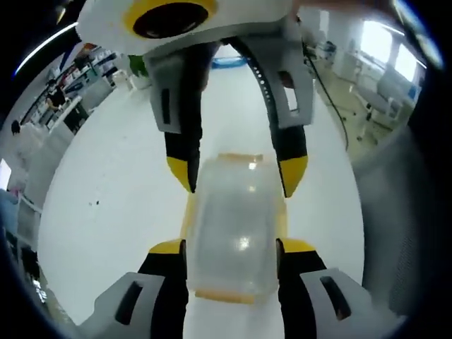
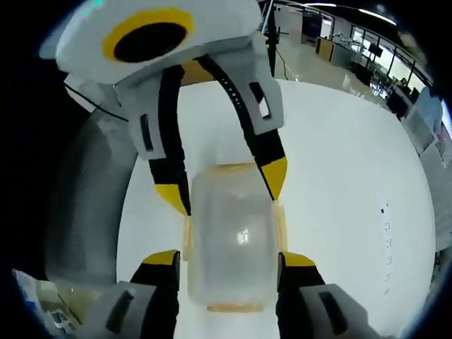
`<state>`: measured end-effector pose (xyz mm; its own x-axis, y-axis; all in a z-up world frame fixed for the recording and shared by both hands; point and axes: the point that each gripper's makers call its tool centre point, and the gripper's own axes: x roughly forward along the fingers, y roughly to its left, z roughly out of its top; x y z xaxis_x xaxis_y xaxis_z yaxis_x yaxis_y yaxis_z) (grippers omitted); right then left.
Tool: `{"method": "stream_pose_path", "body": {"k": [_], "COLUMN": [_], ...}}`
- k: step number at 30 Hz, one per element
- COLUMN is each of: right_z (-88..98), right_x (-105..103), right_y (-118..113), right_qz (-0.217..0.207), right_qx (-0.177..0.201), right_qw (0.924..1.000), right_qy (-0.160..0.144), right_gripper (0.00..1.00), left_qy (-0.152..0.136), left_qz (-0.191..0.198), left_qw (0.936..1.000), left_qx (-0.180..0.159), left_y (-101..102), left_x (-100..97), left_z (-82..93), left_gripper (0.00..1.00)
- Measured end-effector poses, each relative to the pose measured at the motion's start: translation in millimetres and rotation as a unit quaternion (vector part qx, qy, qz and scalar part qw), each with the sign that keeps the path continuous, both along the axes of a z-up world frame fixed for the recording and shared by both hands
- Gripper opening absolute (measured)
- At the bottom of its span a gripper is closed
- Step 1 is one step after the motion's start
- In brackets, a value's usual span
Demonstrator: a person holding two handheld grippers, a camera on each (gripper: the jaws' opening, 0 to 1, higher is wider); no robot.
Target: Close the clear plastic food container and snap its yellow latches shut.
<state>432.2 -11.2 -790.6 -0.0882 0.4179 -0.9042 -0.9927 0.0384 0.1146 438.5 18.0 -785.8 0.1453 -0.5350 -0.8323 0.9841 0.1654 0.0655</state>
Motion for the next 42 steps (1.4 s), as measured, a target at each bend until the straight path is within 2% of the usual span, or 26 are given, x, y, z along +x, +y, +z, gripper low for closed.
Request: {"method": "stream_pose_path", "body": {"k": [4, 7, 10, 11, 13, 14, 17, 18, 19, 20, 21, 22, 23, 25, 26, 27, 28, 29, 31, 33, 35, 36, 38, 40, 42], "right_z": [-0.2, 1.4, 3.4, 3.2, 3.4, 4.2, 5.2, 5.6, 4.3, 3.1, 2.7, 2.6, 2.8, 3.5, 5.2, 6.4, 6.5, 6.7, 6.1, 7.0, 7.4, 8.0, 11.3, 13.7, 15.6], "right_x": [6, 5, 7, 9, 9, 10, 10, 12, 13, 13, 15, 18, 20, 21, 24, 24, 22, 21, 18, 19, 20, 20, 21, 22, 21], "right_y": [0, 5, 8, 7, 8, 9, 10, 9, 5, 1, -2, -6, -9, -16, -21, -20, -20, -22, -22, -23, -24, -24, -22, -26, -23], "right_qz": [-0.034, -0.068, -0.092, -0.112, -0.117, -0.125, -0.157, -0.178, -0.203, -0.221, -0.235, -0.252, -0.273, -0.311, -0.338, -0.349, -0.379, -0.392, -0.385, -0.396, -0.403, -0.406, -0.408, -0.415, -0.426], "right_qx": [0.008, 0.026, 0.027, 0.022, 0.017, 0.019, 0.027, 0.029, 0.022, 0.016, 0.013, 0.009, 0.008, 0.004, 0.005, 0.015, 0.025, 0.023, 0.018, 0.021, 0.024, 0.027, 0.045, 0.053, 0.080], "right_qw": [0.9993, 0.9973, 0.9953, 0.9933, 0.9923, 0.9909, 0.9858, 0.9821, 0.9775, 0.9738, 0.9702, 0.9652, 0.9592, 0.9468, 0.9364, 0.9321, 0.9214, 0.9155, 0.9180, 0.9122, 0.9092, 0.9078, 0.9063, 0.9023, 0.8959], "right_qy": [-0.011, 0.000, -0.013, -0.020, -0.035, -0.047, -0.052, -0.055, -0.053, -0.051, -0.057, -0.068, -0.073, -0.081, -0.094, -0.094, -0.083, -0.086, -0.094, -0.102, -0.103, -0.103, -0.103, -0.106, -0.096], "right_gripper": [0.54, 0.56, 0.56, 0.56, 0.56, 0.57, 0.57, 0.57, 0.57, 0.57, 0.57, 0.57, 0.57, 0.58, 0.58, 0.57, 0.58, 0.59, 0.59, 0.59, 0.59, 0.59, 0.59, 0.59, 0.58], "left_qy": [-0.005, -0.002, 0.003, -0.002, -0.003, -0.003, -0.008, -0.018, -0.024, -0.023, -0.016, -0.015, -0.016, -0.020, -0.016, -0.016, -0.031, -0.044, -0.053, -0.054, -0.038, -0.031, -0.027, -0.019, -0.012], "left_qz": [0.031, 0.083, 0.123, 0.122, 0.144, 0.162, 0.201, 0.210, 0.233, 0.249, 0.274, 0.287, 0.305, 0.317, 0.333, 0.338, 0.356, 0.367, 0.373, 0.383, 0.390, 0.399, 0.400, 0.418, 0.436], "left_qw": [0.9994, 0.9962, 0.9920, 0.9922, 0.9886, 0.9860, 0.9790, 0.9769, 0.9715, 0.9676, 0.9611, 0.9573, 0.9518, 0.9479, 0.9424, 0.9405, 0.9337, 0.9292, 0.9264, 0.9222, 0.9202, 0.9166, 0.9162, 0.9076, 0.8973], "left_qx": [0.013, 0.028, 0.028, 0.028, 0.042, 0.041, 0.034, 0.032, 0.037, 0.038, 0.033, 0.031, 0.026, 0.027, 0.030, 0.030, 0.025, 0.017, 0.006, 0.002, 0.000, 0.000, -0.011, -0.039, -0.069], "left_y": [5, 11, 13, 12, 16, 16, 18, 19, 24, 25, 26, 27, 29, 31, 35, 35, 39, 40, 38, 38, 35, 36, 34, 34, 35], "left_x": [0.9, 3.0, 3.7, 4.9, 7.4, 9.5, 14.5, 17.6, 20.0, 20.4, 19.1, 19.3, 19.8, 19.4, 17.7, 17.5, 21.3, 24.5, 24.6, 26.3, 23.9, 22.8, 23.6, 24.7, 25.6], "left_z": [-2.3, -6.7, -7.0, -7.1, -9.5, -9.0, -5.6, -4.3, -3.8, -4.2, -5.0, -5.3, -5.5, -7.0, -9.0, -9.1, -6.3, -3.0, 3.8, 5.1, 2.2, 1.1, 2.5, 6.8, 9.5], "left_gripper": [0.45, 0.50, 0.48, 0.49, 0.49, 0.50, 0.52, 0.53, 0.54, 0.55, 0.55, 0.55, 0.55, 0.55, 0.55, 0.55, 0.56, 0.58, 0.58, 0.58, 0.58, 0.59, 0.59, 0.56, 0.55]}}
